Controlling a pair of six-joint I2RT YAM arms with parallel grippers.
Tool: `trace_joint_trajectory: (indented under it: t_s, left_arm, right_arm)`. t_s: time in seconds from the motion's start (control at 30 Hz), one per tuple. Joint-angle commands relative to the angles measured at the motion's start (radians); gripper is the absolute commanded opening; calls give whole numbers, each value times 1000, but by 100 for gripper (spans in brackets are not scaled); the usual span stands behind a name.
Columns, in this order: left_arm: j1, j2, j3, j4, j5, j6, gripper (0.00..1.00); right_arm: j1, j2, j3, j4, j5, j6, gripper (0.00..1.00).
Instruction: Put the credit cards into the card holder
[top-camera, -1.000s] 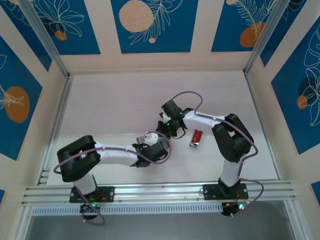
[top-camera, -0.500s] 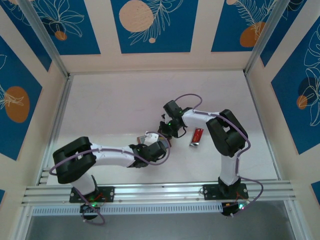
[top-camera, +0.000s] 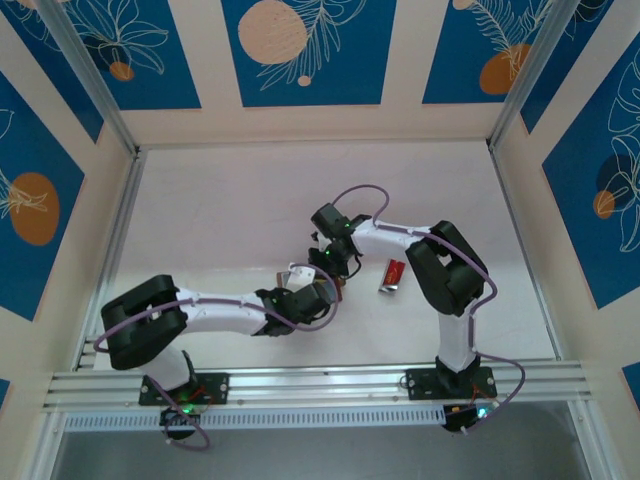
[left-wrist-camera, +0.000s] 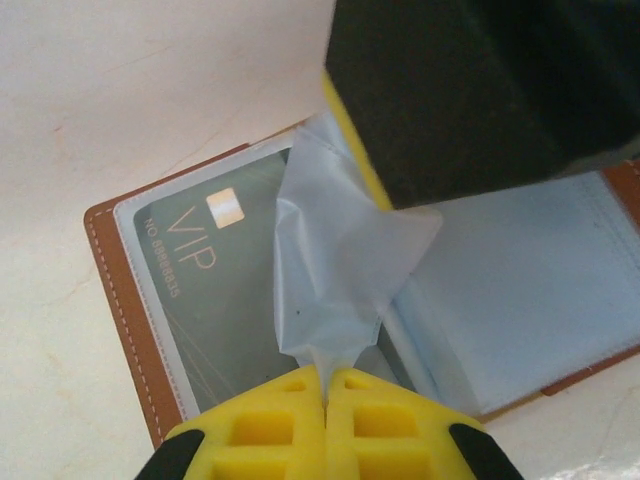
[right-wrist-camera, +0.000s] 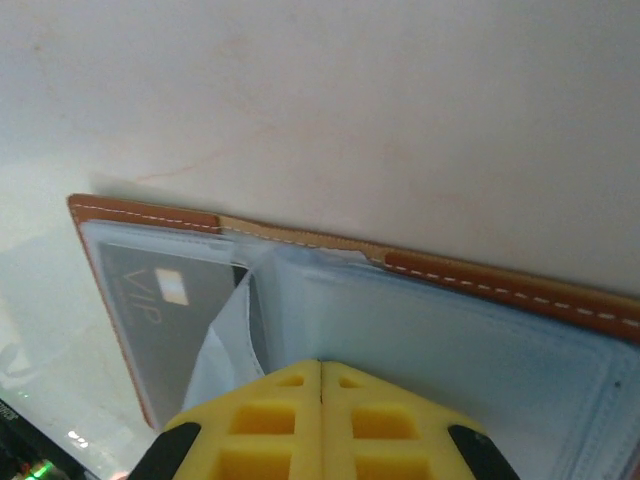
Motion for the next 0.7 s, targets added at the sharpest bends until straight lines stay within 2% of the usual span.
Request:
trace_joint_trajectory:
  t_s: [0.0, 0.2, 0.53, 0.67]
  left_arm:
    - [-6, -30, -12, -50, -54, -43, 8]
    - [-6, -66, -37, -111, -106, -122, 10]
    - [-6, -37, -24, -103, -93, -113, 8]
    - [-6, -38, -24, -112, -95, -118, 8]
  right_arm:
    - [-2, 39, -27, -42, 20, -10, 4]
    - [-10, 34, -30, -32, 13, -11, 4]
    - [-39, -162, -53, 3, -19, -9, 16]
    - [-29, -174, -55, -11, -12, -12, 16]
